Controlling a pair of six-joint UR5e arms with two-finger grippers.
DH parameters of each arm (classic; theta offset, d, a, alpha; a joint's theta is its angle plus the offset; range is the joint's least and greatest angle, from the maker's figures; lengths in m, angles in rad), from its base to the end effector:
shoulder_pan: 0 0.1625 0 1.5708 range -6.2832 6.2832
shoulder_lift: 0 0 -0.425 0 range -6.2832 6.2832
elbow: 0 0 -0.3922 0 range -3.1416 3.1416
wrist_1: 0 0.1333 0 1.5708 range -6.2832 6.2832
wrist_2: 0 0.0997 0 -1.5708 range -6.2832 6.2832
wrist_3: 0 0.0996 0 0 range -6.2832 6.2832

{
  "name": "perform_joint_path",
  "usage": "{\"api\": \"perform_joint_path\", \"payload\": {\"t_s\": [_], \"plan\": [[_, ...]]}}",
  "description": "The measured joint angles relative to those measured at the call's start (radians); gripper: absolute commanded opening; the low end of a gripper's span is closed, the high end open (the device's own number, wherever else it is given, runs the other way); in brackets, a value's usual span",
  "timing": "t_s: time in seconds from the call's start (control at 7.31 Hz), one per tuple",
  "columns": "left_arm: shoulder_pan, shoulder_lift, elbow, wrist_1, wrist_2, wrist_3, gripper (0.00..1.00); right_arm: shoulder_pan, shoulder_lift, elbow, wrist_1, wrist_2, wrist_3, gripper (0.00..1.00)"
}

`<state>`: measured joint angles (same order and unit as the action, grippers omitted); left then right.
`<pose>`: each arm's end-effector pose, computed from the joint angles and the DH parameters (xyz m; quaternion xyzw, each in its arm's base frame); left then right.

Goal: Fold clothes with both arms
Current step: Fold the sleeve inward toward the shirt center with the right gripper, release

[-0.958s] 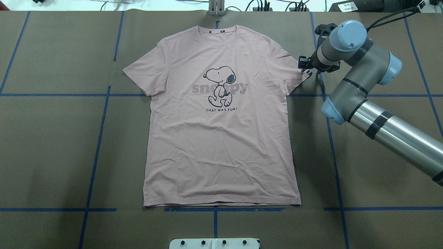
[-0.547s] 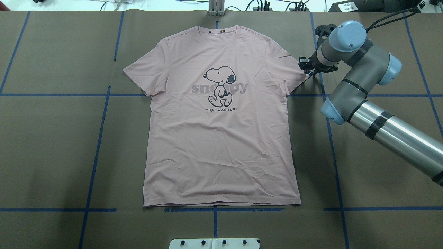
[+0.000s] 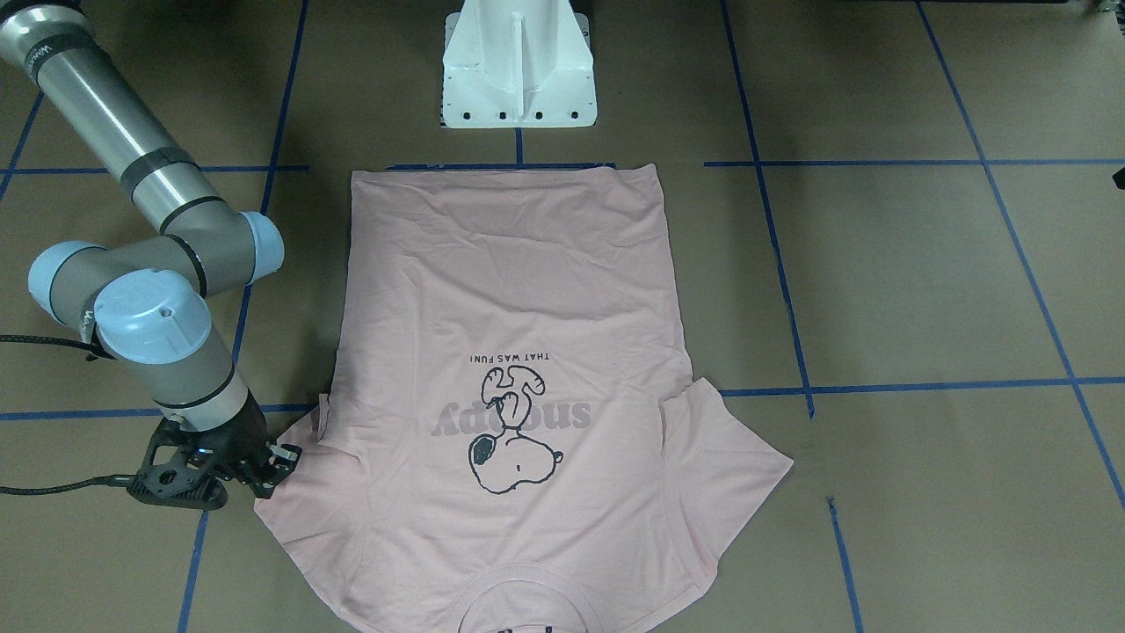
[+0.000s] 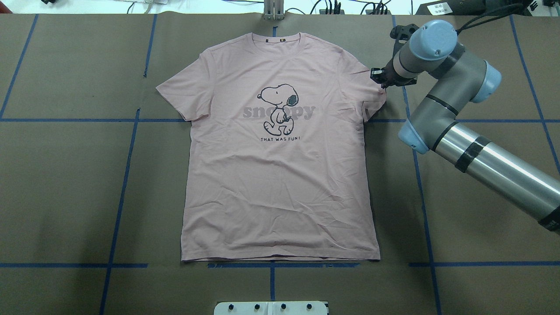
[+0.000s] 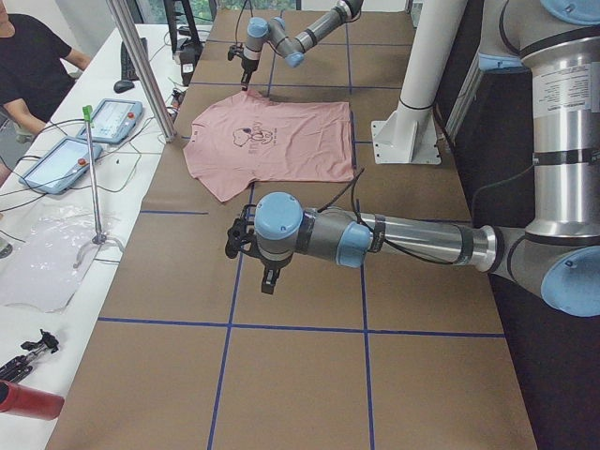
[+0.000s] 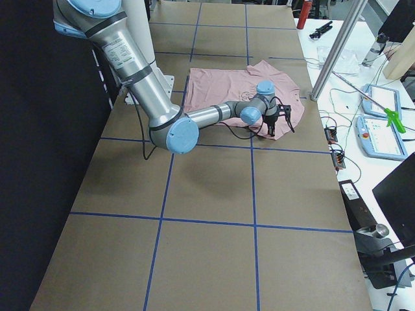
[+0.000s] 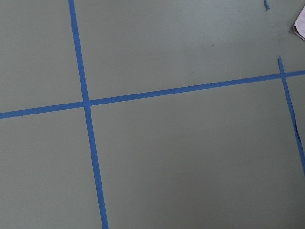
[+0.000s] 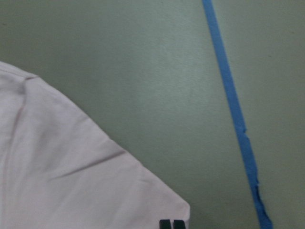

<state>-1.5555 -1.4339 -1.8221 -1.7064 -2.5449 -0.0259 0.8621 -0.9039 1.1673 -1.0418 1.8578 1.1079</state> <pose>-0.0441 -0.4428 0.5683 0.1006 0.4665 0.0537 0.8771 -0.4276 -0.6603 0.3904 0.1309 -0.3823 0.1269 0.9059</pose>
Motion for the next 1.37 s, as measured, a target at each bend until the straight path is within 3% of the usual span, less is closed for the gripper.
{"api": "perform_joint_path", "payload": {"t_s": [0.41, 0.55, 0.96, 1.09, 1.37], "plan": [[0.0, 0.002, -0.009, 0.001, 0.0, -0.002, 1.0, -0.101, 0.157, -0.079, -0.031, -0.111, 0.066, 0.0], [0.0, 0.003, -0.009, 0.001, 0.0, -0.002, 1.0, -0.121, 0.2, -0.133, -0.037, -0.158, 0.078, 0.99], [0.019, -0.033, 0.005, -0.034, -0.004, -0.083, 1.0, -0.13, 0.229, -0.173, -0.036, -0.22, 0.081, 1.0], [0.055, -0.079, 0.03, -0.093, -0.002, -0.179, 1.0, -0.13, 0.216, -0.142, -0.036, -0.218, 0.079, 1.0], [0.178, -0.253, 0.137, -0.206, 0.043, -0.462, 1.0, -0.12, 0.129, 0.027, -0.042, -0.143, 0.077, 1.0]]}}
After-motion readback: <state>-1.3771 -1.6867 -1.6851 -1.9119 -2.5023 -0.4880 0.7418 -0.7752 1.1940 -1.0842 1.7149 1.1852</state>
